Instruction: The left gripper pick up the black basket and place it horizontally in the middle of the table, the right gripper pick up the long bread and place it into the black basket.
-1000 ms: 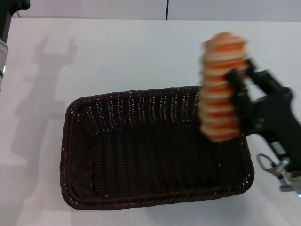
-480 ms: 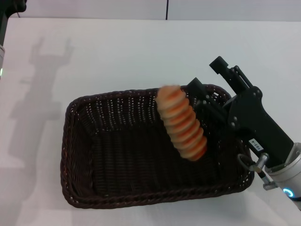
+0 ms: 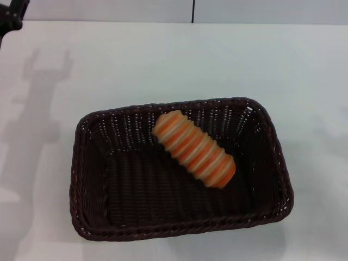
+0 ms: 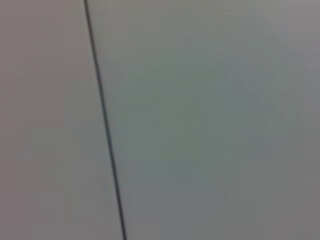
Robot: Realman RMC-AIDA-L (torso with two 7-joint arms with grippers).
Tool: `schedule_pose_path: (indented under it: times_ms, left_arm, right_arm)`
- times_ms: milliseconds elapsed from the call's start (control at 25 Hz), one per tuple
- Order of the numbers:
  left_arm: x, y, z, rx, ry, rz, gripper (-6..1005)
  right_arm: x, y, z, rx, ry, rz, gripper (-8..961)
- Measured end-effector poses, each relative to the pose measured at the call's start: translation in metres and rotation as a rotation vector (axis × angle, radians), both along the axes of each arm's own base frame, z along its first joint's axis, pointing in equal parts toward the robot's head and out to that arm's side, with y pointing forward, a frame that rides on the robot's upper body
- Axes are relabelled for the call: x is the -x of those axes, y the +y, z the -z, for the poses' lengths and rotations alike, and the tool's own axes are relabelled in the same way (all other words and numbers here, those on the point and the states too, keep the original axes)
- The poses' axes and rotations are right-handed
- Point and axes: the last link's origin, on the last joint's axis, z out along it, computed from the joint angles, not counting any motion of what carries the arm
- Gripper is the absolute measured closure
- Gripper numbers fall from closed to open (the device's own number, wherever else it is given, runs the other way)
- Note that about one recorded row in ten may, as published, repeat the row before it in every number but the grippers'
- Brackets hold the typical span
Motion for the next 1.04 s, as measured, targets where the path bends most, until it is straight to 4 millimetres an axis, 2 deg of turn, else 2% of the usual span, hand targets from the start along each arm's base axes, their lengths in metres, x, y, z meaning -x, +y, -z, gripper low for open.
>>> schedule_pose_path:
  times_ms: [40,160,200,280,360,440,560,1040]
  left_arm:
    - [0.0,0.0,0.0,0.0,0.0,0.0,194]
    - [0.008,-0.004,0.0,0.005,-0.014,-0.023,194]
    - [0.016,-0.008,0.001,0.009,-0.022,-0.043,194]
    - [0.026,-0.015,0.001,0.012,-0.04,-0.073,194]
    - [0.026,-0.015,0.001,0.012,-0.04,-0.073,194]
    - [0.038,-0.024,0.002,0.018,-0.044,-0.107,194]
    - [0.041,-0.025,0.003,0.02,-0.04,-0.117,194]
    - [0.06,-0.037,0.01,0.055,-0.095,-0.168,194]
  right_arm:
    - [0.0,0.0,0.0,0.0,0.0,0.0,151]
    - [-0.03,-0.019,-0.024,-0.137,-0.015,0.153,149]
    - [-0.03,-0.019,-0.024,-0.137,-0.015,0.153,147]
    - [-0.043,-0.029,-0.034,-0.202,-0.008,0.229,145]
    - [-0.058,-0.045,-0.044,-0.3,-0.016,0.339,145]
    - [-0.061,-0.049,-0.046,-0.326,-0.026,0.367,144]
    - [-0.064,-0.057,-0.046,-0.356,-0.039,0.409,144]
    - [-0.065,-0.054,-0.044,-0.359,-0.089,0.433,144]
